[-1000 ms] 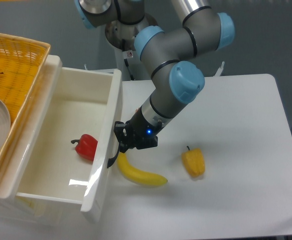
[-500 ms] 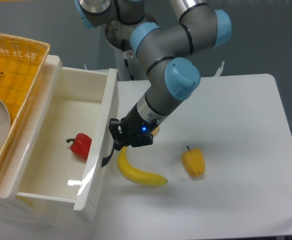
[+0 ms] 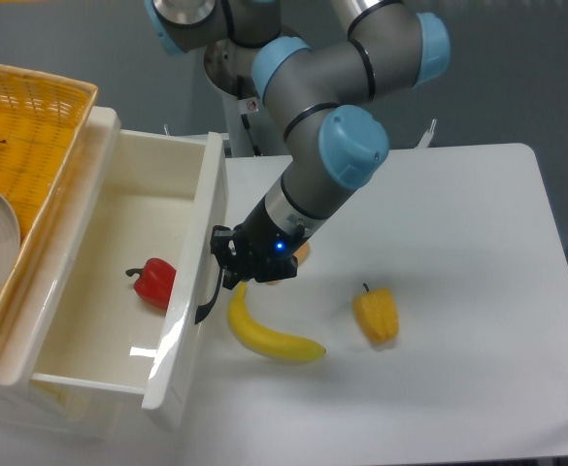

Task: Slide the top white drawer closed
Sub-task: 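Hold the gripper against the drawer side, pausing, then push the drawer side with the gripper into the cabinet, then push the drawer front flush with the cabinet body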

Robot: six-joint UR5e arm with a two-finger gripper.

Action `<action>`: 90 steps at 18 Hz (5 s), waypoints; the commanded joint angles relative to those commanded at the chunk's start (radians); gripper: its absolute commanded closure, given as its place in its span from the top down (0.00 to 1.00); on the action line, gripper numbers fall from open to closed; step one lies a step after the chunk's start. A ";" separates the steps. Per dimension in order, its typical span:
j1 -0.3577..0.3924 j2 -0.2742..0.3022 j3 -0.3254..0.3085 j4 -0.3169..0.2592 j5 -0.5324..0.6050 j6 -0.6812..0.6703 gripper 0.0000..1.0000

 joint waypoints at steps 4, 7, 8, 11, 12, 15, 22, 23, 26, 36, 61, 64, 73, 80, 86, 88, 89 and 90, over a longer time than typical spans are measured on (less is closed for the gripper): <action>0.006 -0.005 0.000 0.002 -0.003 0.003 0.10; -0.006 -0.006 -0.011 0.000 -0.005 0.003 0.10; -0.015 -0.009 -0.015 0.000 -0.006 0.003 0.10; -0.028 -0.014 -0.018 0.002 -0.006 0.003 0.10; -0.031 -0.018 -0.018 0.002 -0.006 0.003 0.10; -0.031 -0.023 -0.018 0.000 -0.006 0.003 0.10; -0.041 -0.025 -0.018 -0.002 -0.008 0.003 0.10; -0.044 -0.023 -0.018 -0.002 -0.009 0.003 0.10; -0.057 -0.017 -0.018 -0.003 -0.012 0.000 0.10; -0.075 -0.012 -0.018 -0.005 -0.012 -0.008 0.10; -0.163 0.008 -0.021 -0.012 -0.012 -0.049 0.12; -0.178 0.003 -0.021 -0.009 -0.011 -0.051 0.12; -0.196 0.001 -0.021 -0.009 -0.009 -0.057 0.13; -0.232 0.003 -0.021 -0.008 -0.003 -0.080 0.14; -0.258 0.005 -0.021 -0.006 -0.003 -0.106 0.14; -0.273 0.005 -0.021 -0.006 -0.003 -0.113 0.14; -0.275 0.005 -0.021 -0.005 -0.003 -0.117 0.15; -0.278 0.002 -0.021 0.000 -0.003 -0.118 0.15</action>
